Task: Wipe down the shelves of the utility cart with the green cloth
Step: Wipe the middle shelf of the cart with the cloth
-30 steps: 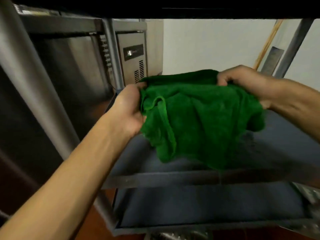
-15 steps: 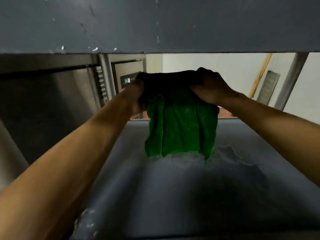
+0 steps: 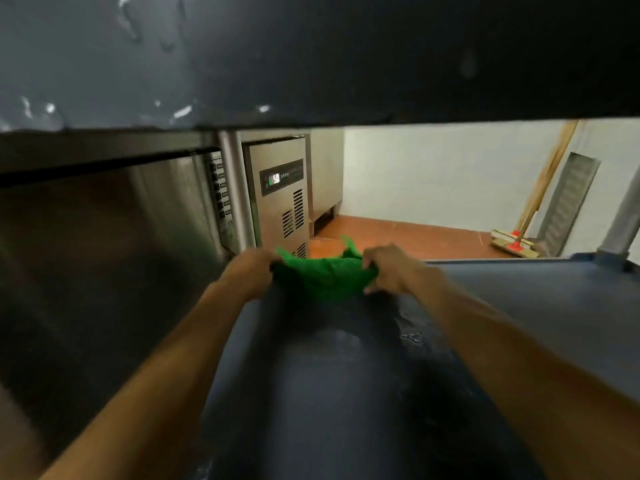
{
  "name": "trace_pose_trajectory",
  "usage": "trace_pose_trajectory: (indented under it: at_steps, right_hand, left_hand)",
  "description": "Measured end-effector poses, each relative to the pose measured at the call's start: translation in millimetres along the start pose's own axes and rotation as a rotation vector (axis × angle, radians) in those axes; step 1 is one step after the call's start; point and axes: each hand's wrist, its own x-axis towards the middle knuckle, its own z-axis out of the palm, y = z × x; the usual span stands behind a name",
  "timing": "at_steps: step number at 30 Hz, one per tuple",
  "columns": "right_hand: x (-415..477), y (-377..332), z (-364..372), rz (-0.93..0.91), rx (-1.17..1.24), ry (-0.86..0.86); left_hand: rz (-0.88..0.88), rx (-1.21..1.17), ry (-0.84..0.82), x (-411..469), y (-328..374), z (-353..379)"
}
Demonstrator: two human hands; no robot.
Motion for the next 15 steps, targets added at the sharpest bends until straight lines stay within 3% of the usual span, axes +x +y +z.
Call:
trace_pose_trajectory:
  at_steps: [3,15]
  right_hand:
    - [-10.0,8.4,26.5,0.022,-0.005,-0.126]
    - [-41.4,14.3,31.5,0.014,0.022,-0.136]
  left_hand:
    - [-0.024,0.097,-0.127,-13.2,-9.8,30.7]
    - [-0.078,0.204,-0.054,-49.2,-17.4,46.5]
